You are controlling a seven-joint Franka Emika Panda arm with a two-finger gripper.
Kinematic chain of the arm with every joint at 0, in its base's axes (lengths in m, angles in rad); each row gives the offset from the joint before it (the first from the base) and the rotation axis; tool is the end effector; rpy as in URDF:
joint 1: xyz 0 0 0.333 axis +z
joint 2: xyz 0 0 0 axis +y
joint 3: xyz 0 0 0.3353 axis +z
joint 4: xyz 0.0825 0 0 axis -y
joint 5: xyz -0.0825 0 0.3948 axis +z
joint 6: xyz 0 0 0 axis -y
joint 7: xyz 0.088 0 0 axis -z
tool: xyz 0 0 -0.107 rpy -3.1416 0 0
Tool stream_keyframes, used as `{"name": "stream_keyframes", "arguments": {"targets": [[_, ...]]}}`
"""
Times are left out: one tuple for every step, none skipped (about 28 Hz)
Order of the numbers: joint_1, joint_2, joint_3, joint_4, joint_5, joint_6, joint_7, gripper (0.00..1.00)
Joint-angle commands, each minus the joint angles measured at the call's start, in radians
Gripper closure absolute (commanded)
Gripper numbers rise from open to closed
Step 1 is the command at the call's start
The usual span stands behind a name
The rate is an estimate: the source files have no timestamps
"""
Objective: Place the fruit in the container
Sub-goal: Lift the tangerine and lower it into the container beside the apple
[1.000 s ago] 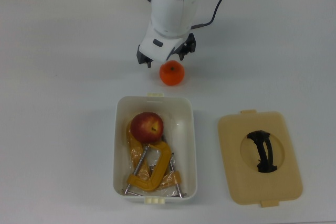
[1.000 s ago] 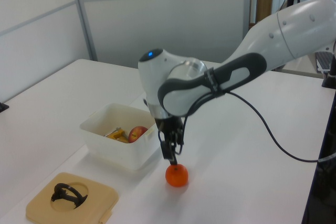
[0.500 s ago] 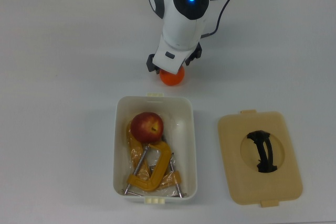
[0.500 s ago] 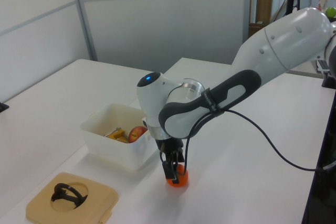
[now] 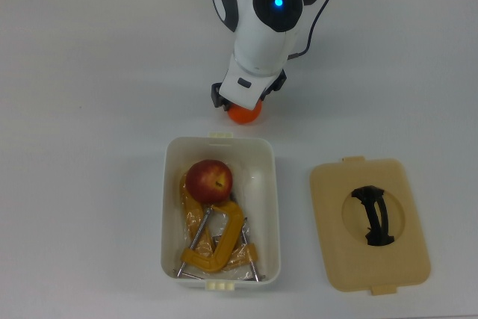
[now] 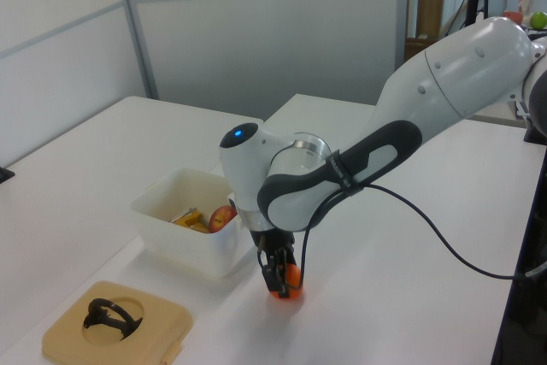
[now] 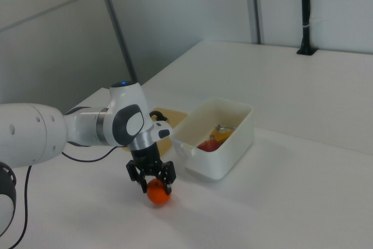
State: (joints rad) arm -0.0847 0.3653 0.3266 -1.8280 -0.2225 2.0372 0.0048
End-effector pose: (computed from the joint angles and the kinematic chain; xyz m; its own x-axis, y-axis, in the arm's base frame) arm 0.6241 0.1265 0.3451 0.9363 0.3245 -0.1344 0.3355 -0.9395 0.0692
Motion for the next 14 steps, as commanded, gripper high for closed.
{"name": "stream_keyframes", "arguments": {"targets": [[-0.004, -0.052, -0.012, 0.041, -0.014, -0.006, 0.026, 0.81], [-0.006, -0.060, -0.014, 0.058, -0.014, -0.015, 0.026, 0.81], [-0.009, -0.068, -0.015, 0.091, -0.014, -0.041, 0.023, 0.81], [-0.013, -0.071, -0.017, 0.110, -0.014, -0.061, 0.021, 0.81], [-0.018, -0.074, -0.018, 0.130, -0.014, -0.086, 0.020, 0.81], [-0.023, -0.075, -0.018, 0.150, -0.014, -0.115, 0.018, 0.81], [-0.024, -0.075, -0.020, 0.173, -0.014, -0.144, 0.017, 0.81], [-0.027, -0.075, -0.021, 0.217, -0.014, -0.188, 0.012, 0.81], [-0.027, -0.074, -0.021, 0.237, -0.014, -0.201, 0.012, 0.81], [-0.029, -0.074, -0.021, 0.254, -0.012, -0.203, 0.012, 0.81], [-0.030, -0.074, -0.023, 0.266, -0.014, -0.203, 0.014, 0.81], [-0.035, -0.074, -0.023, 0.274, -0.014, -0.198, 0.015, 0.80], [-0.041, -0.072, -0.023, 0.279, -0.017, -0.183, 0.021, 0.80], [-0.043, -0.069, -0.023, 0.280, -0.018, -0.166, 0.023, 0.79]]}}
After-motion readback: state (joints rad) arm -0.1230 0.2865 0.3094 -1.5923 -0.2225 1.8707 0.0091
